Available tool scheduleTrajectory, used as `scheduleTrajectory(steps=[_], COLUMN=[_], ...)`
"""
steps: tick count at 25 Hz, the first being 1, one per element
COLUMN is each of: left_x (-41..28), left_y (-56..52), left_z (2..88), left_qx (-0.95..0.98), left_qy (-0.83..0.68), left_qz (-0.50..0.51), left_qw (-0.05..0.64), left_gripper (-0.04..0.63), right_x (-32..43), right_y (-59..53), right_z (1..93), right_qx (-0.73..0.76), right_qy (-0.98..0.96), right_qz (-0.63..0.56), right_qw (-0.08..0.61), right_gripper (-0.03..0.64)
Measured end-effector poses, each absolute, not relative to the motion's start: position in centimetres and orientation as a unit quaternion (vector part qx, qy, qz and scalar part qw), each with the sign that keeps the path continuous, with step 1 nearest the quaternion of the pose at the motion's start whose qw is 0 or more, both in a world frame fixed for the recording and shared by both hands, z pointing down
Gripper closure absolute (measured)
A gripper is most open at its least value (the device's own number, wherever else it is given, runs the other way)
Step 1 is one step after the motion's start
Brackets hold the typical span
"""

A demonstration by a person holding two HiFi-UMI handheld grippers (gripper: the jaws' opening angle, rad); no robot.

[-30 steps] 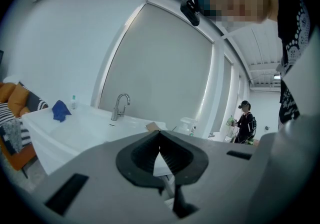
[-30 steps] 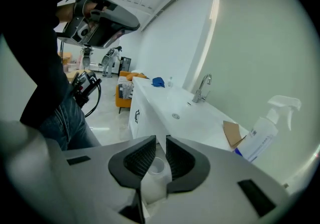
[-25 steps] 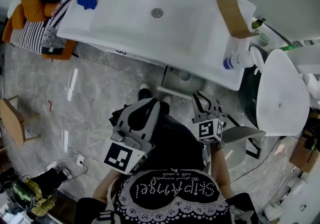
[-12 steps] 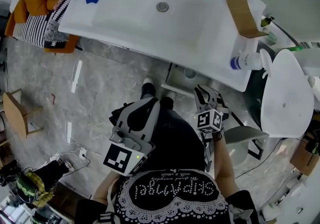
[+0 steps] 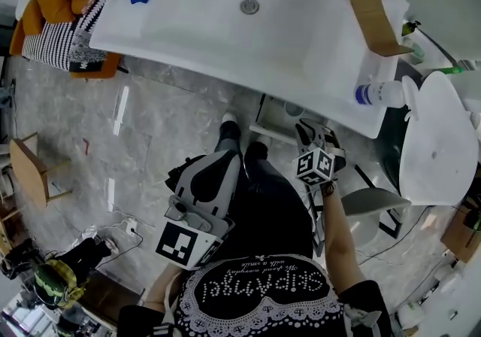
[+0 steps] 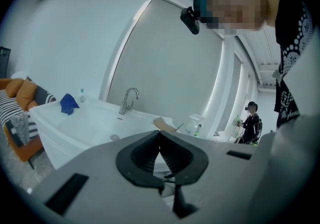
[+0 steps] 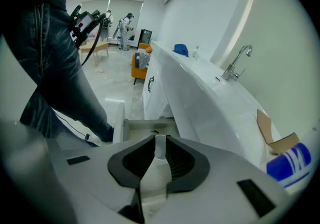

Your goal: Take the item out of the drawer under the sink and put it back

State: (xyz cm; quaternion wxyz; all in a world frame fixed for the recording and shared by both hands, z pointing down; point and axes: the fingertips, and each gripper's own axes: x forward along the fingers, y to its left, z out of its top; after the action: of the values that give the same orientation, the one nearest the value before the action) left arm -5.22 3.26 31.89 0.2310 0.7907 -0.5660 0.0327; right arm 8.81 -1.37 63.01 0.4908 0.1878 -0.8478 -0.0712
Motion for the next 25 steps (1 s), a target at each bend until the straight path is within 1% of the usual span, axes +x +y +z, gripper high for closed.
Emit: scheduleTrajectory(steps=[4,9,25], left_x=[-5.4,-6.0,-7.5], left_y=[3.1,3.4,3.1], left_z=[32.2,33.0,32.8], left_qx=[0.793,0.788,0.766], left_qy=[-0.564,-0.565,-0.593], left_qz=[0.032,0.056,0.05], left_qw=[0.229,0.236,0.244], left_gripper=[0.591,0.591,0.591], right_x=[8.7,8.3,7.8], right_y=[-1.9,-2.1,-1.7], right_z=[64.7,66.5,71.7], right_qx=[0.176,0.165,0.121], right_qy=[-0.841,-0.837,-0.812], right_qz=[-0.067,-0.052,-0.042], right_qw=[0.508,0.518,0.569], right_gripper=[0.554,0.554,0.554])
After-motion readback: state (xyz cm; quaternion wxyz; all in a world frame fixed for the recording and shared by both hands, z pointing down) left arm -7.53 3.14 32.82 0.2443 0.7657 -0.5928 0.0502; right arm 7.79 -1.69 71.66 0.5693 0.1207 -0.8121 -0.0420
